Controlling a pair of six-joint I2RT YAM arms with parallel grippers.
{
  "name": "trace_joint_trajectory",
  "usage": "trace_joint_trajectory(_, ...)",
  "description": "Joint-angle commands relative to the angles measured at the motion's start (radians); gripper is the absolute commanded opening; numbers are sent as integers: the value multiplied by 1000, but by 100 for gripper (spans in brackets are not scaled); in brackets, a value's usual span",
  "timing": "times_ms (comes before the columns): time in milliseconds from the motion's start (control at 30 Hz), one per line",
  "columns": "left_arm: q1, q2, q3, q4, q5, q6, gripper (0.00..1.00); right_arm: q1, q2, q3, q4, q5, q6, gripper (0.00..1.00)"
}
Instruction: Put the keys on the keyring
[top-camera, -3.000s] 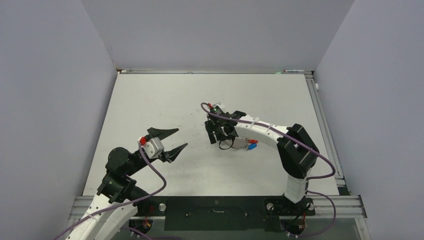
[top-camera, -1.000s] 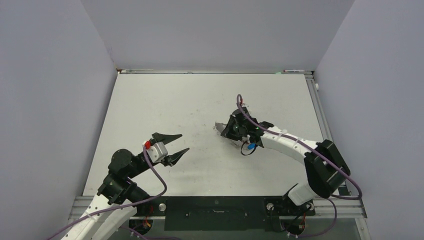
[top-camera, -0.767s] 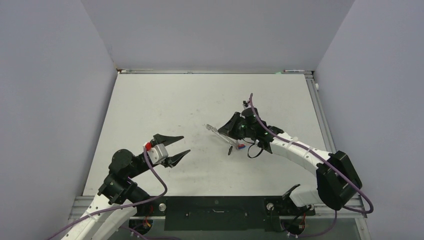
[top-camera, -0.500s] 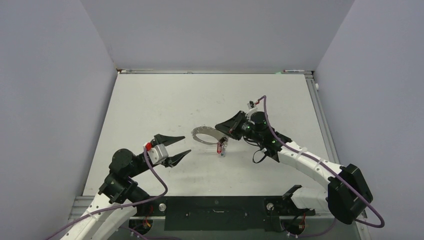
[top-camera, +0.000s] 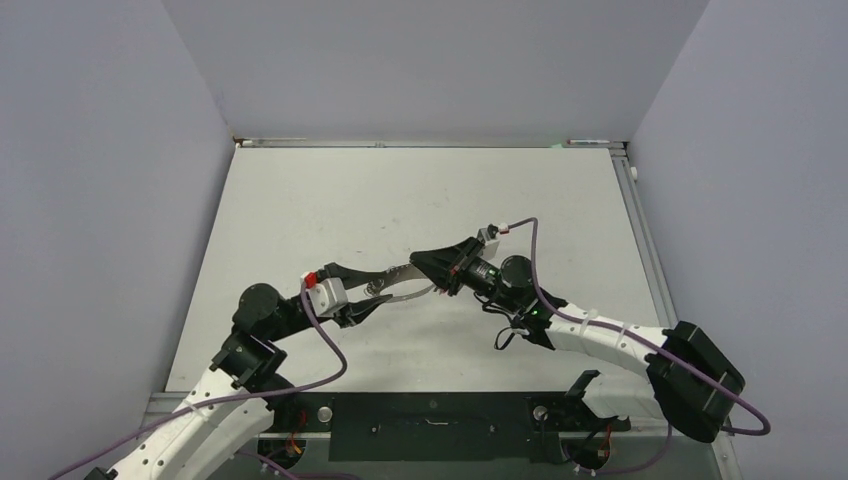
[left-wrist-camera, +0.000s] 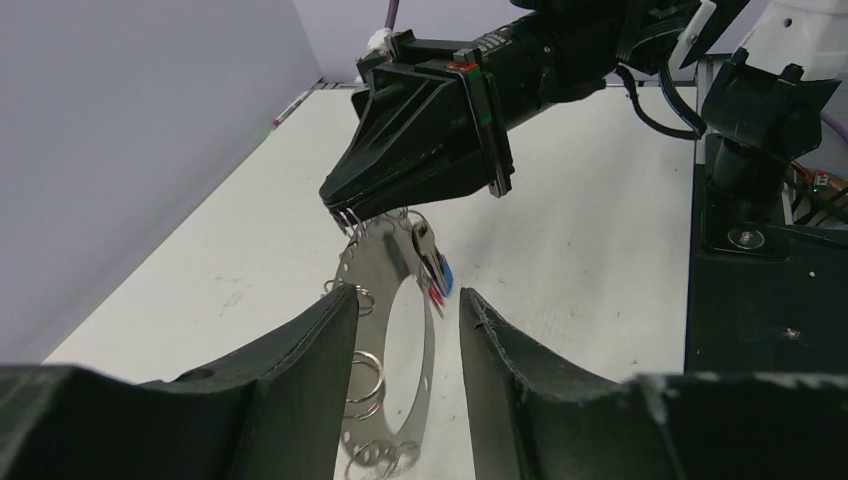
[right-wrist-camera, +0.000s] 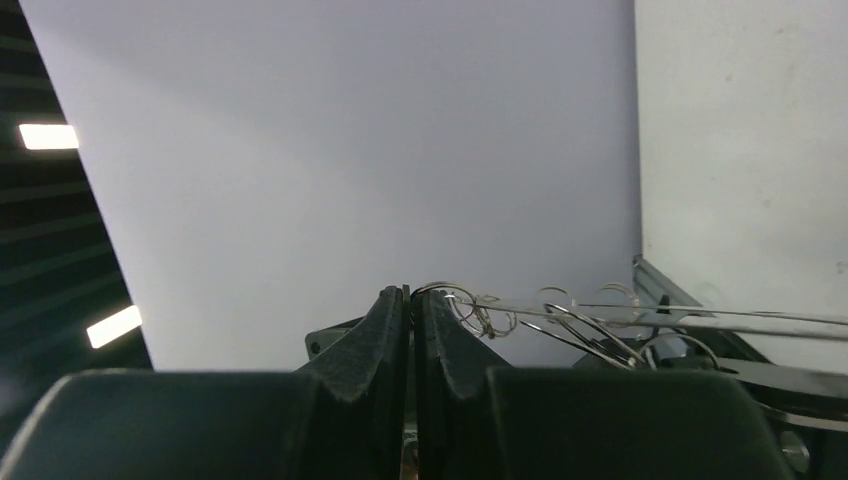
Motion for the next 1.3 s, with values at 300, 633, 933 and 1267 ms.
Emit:
trace_joint_trajectory(300,-3,85,46,88,-5,6,33,117,73,42,331,115,174,5)
trace_joint_trajectory(633,4,137,48,168,-55,-19,28,154,81,56,332,126,169,5)
trace_joint_trajectory(933,35,124,19,276,-46,-75,27,170,94,55,326,134,173,5)
trace_joint_trajectory(1267,37,138,19,261,-31,-71,27,178,96,51,354,148,175,5)
